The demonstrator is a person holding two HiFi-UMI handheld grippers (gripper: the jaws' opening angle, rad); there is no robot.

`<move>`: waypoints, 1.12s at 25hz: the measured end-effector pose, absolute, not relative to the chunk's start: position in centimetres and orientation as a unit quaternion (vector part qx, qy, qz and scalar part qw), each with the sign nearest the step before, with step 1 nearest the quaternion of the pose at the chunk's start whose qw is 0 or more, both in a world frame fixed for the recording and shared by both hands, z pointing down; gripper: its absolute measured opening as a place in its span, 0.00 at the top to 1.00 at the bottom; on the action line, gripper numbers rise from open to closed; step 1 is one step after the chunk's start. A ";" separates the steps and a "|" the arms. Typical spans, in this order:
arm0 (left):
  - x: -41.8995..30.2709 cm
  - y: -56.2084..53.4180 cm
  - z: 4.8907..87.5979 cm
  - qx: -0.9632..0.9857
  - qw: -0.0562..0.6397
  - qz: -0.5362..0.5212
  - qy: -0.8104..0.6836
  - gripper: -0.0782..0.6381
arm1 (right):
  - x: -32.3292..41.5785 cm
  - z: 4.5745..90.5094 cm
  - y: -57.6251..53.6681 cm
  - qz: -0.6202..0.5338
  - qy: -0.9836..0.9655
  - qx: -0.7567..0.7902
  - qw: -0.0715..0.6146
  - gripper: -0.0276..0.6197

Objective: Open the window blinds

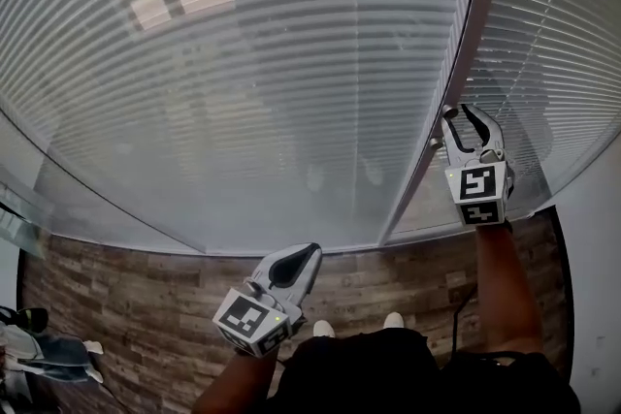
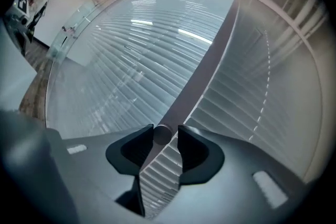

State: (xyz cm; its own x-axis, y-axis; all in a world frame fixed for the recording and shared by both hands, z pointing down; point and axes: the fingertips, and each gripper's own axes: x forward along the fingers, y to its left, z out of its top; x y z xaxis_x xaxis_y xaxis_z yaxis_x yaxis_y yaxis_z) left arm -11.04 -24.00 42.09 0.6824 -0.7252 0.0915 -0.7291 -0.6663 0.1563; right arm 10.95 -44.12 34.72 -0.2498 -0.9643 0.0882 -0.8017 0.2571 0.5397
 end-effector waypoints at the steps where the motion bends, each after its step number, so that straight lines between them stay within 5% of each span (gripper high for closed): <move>1: -11.2 -24.0 42.0 0.912 0.090 0.011 -0.400 0.89 | 11.0 34.8 -44.3 -0.213 -0.759 0.576 0.215 0.70; 20: -10.6 -23.1 41.7 0.913 0.096 0.012 -0.395 0.89 | 10.9 35.9 -44.2 -0.334 -0.685 0.549 0.344 0.71; 28: -10.9 -23.3 42.2 0.914 0.093 0.007 -0.396 0.89 | 10.8 36.5 -44.8 -0.305 -0.698 0.557 0.331 0.73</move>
State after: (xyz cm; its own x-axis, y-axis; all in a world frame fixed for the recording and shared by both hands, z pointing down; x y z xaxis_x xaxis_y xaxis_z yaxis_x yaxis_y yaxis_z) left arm -10.85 -23.30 42.18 0.6867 -0.7219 0.0853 -0.7243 -0.6697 0.1641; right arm 10.75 -44.81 36.45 -0.1601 -0.9795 0.1221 -0.5767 0.1933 0.7937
